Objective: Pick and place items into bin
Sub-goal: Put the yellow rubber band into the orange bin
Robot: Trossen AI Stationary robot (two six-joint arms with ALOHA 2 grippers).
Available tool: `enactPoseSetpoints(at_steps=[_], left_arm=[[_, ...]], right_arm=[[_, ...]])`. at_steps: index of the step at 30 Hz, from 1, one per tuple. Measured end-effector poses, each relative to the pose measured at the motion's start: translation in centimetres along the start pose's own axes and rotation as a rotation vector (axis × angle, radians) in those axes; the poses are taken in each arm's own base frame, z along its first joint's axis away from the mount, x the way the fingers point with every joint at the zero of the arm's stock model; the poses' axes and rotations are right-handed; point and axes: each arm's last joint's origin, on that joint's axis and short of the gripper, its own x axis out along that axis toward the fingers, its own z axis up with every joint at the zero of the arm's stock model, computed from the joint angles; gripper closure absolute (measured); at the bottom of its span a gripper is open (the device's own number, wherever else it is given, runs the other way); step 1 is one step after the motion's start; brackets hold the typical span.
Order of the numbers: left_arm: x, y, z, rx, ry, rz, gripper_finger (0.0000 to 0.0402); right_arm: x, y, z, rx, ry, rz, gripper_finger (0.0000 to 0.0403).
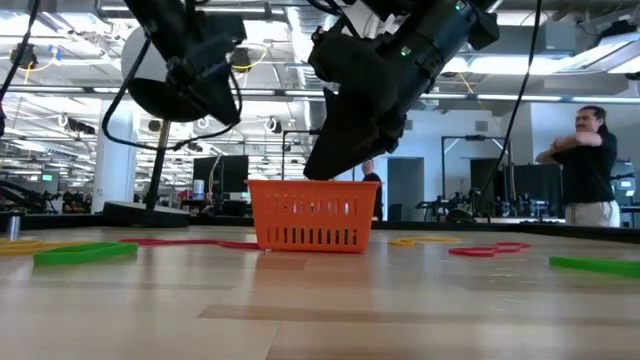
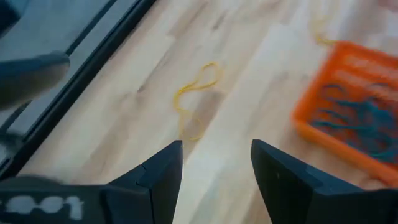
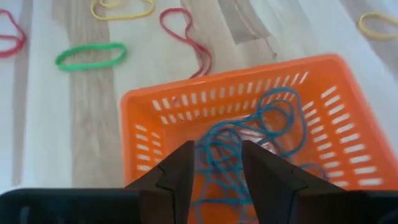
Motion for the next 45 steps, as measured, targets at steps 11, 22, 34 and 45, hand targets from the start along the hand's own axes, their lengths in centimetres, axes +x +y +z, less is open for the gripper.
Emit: enactPoseSetpoints(at_steps=[11, 22, 34, 45], left_arm=[[6.3, 3.4, -1.4, -0.158, -0.013, -0.049, 0.0219], [13.1, 1.5, -3.8, -0.02, 0.059, -0.01, 0.0219], [14.5, 1.2, -4.1, -0.063, 0.028, 0.022, 0.0219], [15.8, 0.8, -4.8, -0.08, 0.046, 0.028, 0.0219]], right_arm=[[-0.5, 2.1, 0.3, 0.005, -0.099, 0.073, 0.0278], [-0.6, 2.4, 0.4, -0.003, -0.113, 0.081, 0.028], [-0.5, 2.4, 0.2, -0.008, -0.098, 0.074, 0.028], [-0.6, 2.4, 0.2, 0.016, -0.096, 0.076, 0.0281]])
